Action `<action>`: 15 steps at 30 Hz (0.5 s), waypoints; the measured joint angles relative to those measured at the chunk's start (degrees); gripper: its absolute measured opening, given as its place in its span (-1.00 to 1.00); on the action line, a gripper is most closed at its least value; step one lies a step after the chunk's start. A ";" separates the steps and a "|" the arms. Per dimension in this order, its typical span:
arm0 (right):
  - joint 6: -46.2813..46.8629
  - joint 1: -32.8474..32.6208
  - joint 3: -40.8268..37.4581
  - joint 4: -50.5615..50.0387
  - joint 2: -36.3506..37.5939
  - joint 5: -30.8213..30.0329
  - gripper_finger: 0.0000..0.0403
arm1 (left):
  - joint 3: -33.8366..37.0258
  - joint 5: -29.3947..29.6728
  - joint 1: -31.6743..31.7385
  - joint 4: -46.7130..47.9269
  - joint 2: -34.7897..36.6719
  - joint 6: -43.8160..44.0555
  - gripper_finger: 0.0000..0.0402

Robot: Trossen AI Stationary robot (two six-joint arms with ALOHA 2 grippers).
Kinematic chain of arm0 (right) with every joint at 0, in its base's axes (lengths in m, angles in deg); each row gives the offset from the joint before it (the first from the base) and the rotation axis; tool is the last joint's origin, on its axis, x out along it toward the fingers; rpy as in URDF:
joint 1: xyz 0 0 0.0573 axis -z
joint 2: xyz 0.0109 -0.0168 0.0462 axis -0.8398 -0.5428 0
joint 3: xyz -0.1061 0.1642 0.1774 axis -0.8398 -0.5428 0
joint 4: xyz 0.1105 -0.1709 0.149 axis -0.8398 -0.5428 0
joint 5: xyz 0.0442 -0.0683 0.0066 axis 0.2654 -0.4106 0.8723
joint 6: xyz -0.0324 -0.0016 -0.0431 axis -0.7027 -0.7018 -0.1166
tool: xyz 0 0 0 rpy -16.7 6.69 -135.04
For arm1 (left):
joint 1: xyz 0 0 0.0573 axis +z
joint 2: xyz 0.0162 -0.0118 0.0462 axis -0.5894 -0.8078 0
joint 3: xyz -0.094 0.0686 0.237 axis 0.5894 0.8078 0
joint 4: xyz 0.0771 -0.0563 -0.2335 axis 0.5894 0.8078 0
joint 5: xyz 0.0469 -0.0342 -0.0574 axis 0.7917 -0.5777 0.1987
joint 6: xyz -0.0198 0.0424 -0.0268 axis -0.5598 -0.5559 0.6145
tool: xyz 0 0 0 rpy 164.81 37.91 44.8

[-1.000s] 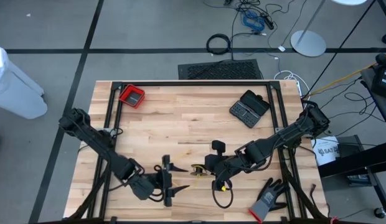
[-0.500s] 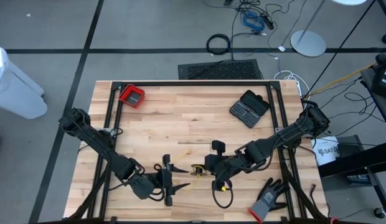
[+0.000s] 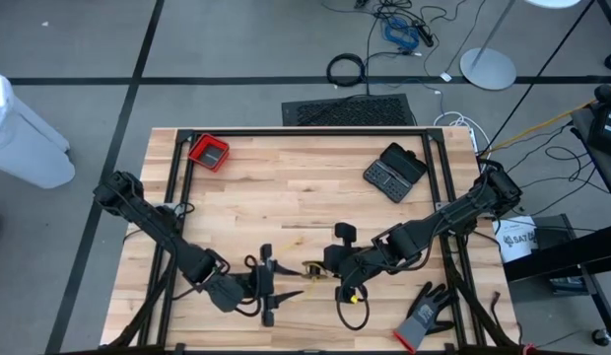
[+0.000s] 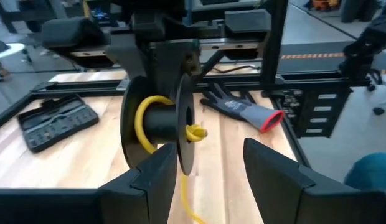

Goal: Coil cords
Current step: Coil the yellow cable wire onto the spool

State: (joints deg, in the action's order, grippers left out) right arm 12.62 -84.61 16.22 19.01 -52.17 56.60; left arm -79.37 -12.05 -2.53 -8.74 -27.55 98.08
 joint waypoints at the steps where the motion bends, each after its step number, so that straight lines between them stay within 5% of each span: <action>1: -0.30 0.00 -0.01 0.20 -0.01 0.02 -1.00 | 0.00 -0.38 0.10 -0.04 0.00 0.05 -0.06; 15: -1.72 -0.02 -0.04 2.01 -0.04 0.29 -1.00 | 0.00 -2.12 2.06 -4.21 -3.39 -0.41 -0.06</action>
State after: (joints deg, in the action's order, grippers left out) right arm 10.90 -84.63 16.18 21.02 -52.21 56.90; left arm -79.37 -14.16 -0.47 -12.94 -30.94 97.68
